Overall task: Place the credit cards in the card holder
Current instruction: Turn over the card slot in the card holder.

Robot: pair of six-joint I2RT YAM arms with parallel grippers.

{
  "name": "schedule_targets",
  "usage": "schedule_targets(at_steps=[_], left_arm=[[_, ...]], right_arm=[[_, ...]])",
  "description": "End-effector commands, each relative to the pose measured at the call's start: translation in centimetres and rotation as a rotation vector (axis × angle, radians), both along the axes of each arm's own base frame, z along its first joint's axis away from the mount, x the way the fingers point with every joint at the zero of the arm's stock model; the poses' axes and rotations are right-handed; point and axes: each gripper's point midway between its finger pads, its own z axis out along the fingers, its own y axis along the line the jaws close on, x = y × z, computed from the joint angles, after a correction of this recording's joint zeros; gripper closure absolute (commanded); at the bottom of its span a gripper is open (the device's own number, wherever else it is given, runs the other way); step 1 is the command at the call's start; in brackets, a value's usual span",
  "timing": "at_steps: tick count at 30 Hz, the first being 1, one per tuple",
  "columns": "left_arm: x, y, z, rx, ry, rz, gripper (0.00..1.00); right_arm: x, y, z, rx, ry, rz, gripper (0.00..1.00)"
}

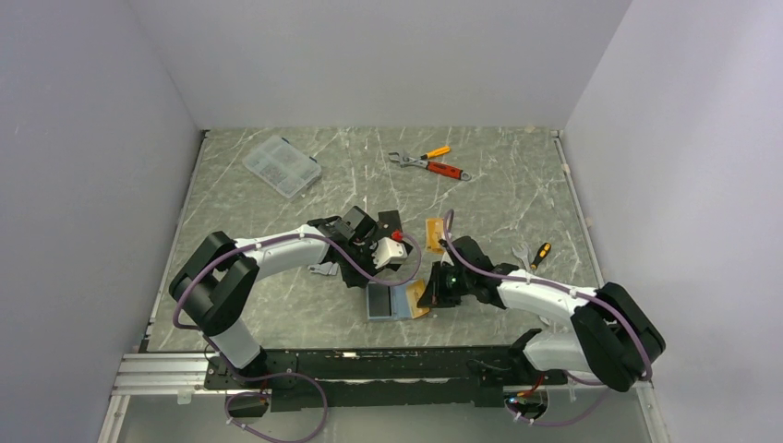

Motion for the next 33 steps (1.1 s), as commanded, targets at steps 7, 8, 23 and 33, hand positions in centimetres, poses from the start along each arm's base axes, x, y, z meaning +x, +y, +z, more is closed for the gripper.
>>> schedule_targets(at_steps=[7, 8, 23, 33], left_arm=[[0.4, -0.9, 1.2, -0.024, -0.019, -0.03, 0.85], [0.7, -1.1, 1.7, -0.031, -0.027, -0.026, 0.85], [0.6, -8.3, 3.9, -0.155, -0.043, -0.082, 0.81], [-1.5, -8.7, 0.8, -0.086, -0.091, -0.134, 0.82]], right_arm=[[-1.3, -0.6, -2.3, -0.066, 0.076, 0.023, 1.0], [-1.4, -0.5, -2.3, -0.06, 0.076, 0.027, 1.0], [-2.0, -0.6, -3.3, -0.06, 0.105, 0.018, 1.0], [-2.2, -0.9, -3.5, -0.057, 0.109, 0.009, 1.0]])
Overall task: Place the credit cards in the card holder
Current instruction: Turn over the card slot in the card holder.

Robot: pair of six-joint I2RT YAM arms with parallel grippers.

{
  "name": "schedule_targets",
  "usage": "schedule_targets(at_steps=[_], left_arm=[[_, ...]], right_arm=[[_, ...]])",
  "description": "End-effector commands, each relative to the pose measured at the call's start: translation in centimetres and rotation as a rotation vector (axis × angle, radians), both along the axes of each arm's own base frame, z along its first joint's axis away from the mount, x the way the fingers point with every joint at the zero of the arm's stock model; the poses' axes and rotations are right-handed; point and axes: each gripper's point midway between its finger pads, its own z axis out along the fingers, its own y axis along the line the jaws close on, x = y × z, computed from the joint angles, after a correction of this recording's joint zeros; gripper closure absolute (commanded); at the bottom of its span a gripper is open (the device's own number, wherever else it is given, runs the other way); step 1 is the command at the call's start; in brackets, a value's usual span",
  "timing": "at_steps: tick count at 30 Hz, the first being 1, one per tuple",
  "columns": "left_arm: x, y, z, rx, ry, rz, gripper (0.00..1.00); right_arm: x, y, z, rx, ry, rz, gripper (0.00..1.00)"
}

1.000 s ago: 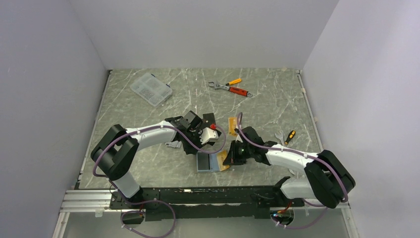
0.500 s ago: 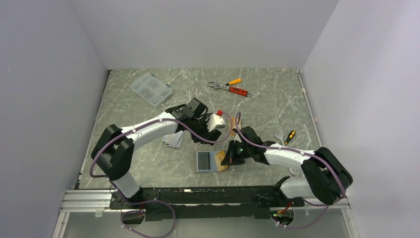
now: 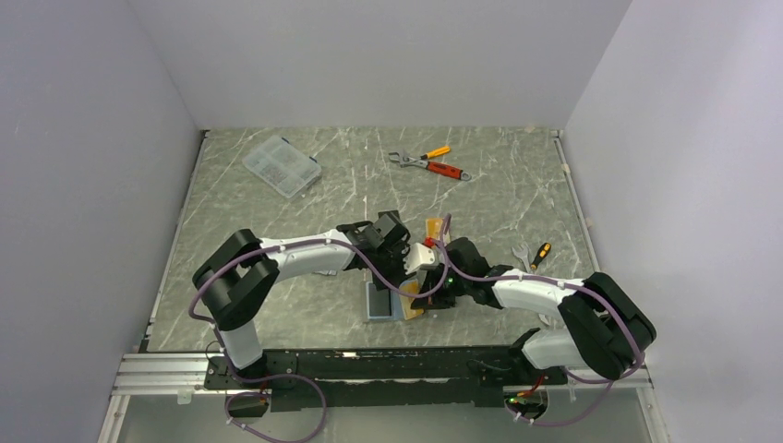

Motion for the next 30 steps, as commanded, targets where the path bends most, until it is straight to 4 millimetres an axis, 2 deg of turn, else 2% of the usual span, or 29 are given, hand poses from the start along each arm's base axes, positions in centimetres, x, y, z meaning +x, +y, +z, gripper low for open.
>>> schedule_targets(at_steps=[1, 9, 16, 23, 30], left_arm=[[-0.4, -0.7, -0.8, 0.017, -0.058, -0.028, 0.82], [-1.7, -0.3, -2.5, 0.066, -0.068, -0.059, 0.83], [-1.8, 1.3, -3.6, 0.123, -0.105, -0.082, 0.85], [-1.8, 1.9, -3.6, 0.138, -0.126, -0.09, 0.87], [-1.7, 1.9, -3.4, 0.136, -0.13, -0.093, 0.89]], right_arm=[[-2.0, -2.5, -3.0, -0.135, 0.054, 0.006, 1.0], [-1.8, -2.6, -2.7, -0.124, 0.044, -0.011, 1.0], [-1.4, -3.7, -2.0, -0.14, 0.024, -0.032, 1.0], [-1.0, -5.1, -0.4, -0.114, -0.01, -0.05, 1.0], [-1.5, -4.6, -0.5, -0.078, 0.006, -0.027, 1.0]])
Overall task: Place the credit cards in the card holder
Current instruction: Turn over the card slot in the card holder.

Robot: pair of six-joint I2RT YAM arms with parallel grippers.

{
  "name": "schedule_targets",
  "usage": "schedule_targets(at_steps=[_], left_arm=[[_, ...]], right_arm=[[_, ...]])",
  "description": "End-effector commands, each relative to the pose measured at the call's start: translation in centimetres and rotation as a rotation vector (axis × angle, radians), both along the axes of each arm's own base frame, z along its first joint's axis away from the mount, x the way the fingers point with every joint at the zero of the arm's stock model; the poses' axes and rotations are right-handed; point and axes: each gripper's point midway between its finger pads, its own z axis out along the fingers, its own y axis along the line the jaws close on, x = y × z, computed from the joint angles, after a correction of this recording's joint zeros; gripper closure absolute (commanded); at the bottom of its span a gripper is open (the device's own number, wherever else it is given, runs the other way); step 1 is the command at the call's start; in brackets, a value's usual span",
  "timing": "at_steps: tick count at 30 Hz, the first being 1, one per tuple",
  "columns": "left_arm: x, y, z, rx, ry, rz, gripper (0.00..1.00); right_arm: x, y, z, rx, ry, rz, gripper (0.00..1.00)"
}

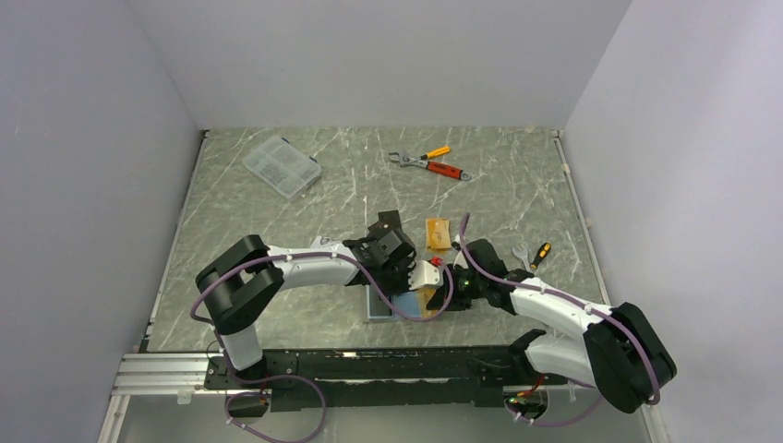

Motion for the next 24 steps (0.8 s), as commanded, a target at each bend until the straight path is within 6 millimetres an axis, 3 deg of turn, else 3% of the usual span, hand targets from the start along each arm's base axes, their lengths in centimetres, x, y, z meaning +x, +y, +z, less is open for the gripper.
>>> schedule_targets(at_steps=[1, 9, 14, 24], left_arm=[[-1.1, 2.6, -1.7, 0.105, 0.024, -0.003, 0.89], [-1.0, 2.7, -1.4, 0.105, 0.017, 0.004, 0.91], [-0.4, 2.1, 0.1, 0.075, 0.023, 0.016, 0.91], [0.5, 1.8, 3.0, 0.028, 0.06, 0.036, 0.89]], right_arm=[[-1.2, -0.8, -1.3, -0.039, 0.038, 0.02, 1.0], [-1.6, -0.4, -1.8, -0.018, 0.07, 0.038, 1.0], [-1.7, -0.3, -2.0, -0.022, 0.088, 0.046, 1.0], [-1.0, 0.7, 0.1, 0.052, 0.011, 0.073, 1.0]])
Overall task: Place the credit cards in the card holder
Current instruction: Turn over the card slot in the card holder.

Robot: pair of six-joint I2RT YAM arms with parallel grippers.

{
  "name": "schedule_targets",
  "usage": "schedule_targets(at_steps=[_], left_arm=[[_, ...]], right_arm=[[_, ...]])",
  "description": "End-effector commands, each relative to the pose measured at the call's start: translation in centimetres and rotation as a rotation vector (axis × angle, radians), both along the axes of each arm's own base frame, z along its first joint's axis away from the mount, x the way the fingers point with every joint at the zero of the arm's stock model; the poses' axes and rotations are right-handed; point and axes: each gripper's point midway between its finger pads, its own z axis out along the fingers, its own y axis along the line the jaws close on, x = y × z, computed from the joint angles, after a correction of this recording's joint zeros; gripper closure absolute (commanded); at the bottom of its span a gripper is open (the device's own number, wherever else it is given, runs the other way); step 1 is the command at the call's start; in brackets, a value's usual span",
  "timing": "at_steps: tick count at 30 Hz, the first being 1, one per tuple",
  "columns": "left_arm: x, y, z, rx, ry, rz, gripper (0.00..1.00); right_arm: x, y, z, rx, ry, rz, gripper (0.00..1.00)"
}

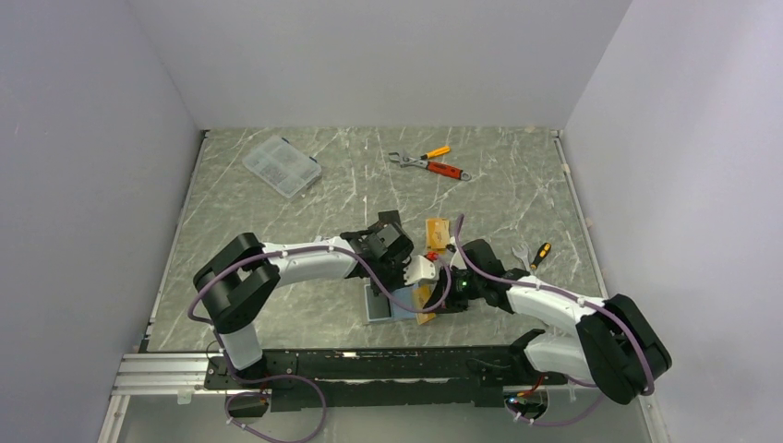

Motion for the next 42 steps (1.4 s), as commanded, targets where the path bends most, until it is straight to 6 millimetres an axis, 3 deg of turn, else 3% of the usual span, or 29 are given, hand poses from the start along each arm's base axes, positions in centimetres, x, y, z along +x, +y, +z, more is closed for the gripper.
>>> schedule_targets(at_steps=[1, 11, 18, 26, 34, 42], left_arm=[[0.5, 0.2, 2.7, -0.036, 0.022, 0.02, 0.89], [3.8, 2.1, 6.2, -0.099, 0.004, 0.097, 0.88], [4.3, 5.0, 5.5, -0.091, 0.016, 0.143, 0.89], [3.5, 7.9, 5.0, -0.12, 0.061, 0.156, 0.89], [2.6, 8.2, 5.3, -0.153, 0.053, 0.113, 0.89], [3.4, 7.4, 5.7, -0.16, 0.058, 0.106, 0.89]], right_arm=[[0.1, -0.1, 0.6, 0.011, -0.046, 0.017, 1.0], [0.8, 1.2, 2.9, 0.084, -0.099, 0.043, 1.0], [1.3, 2.7, 4.4, 0.117, -0.122, 0.074, 1.0], [1.7, 4.4, 5.4, 0.141, -0.138, 0.114, 1.0], [2.0, 6.8, 5.1, 0.142, -0.126, 0.185, 1.0], [1.7, 8.4, 4.8, 0.164, -0.117, 0.262, 1.0]])
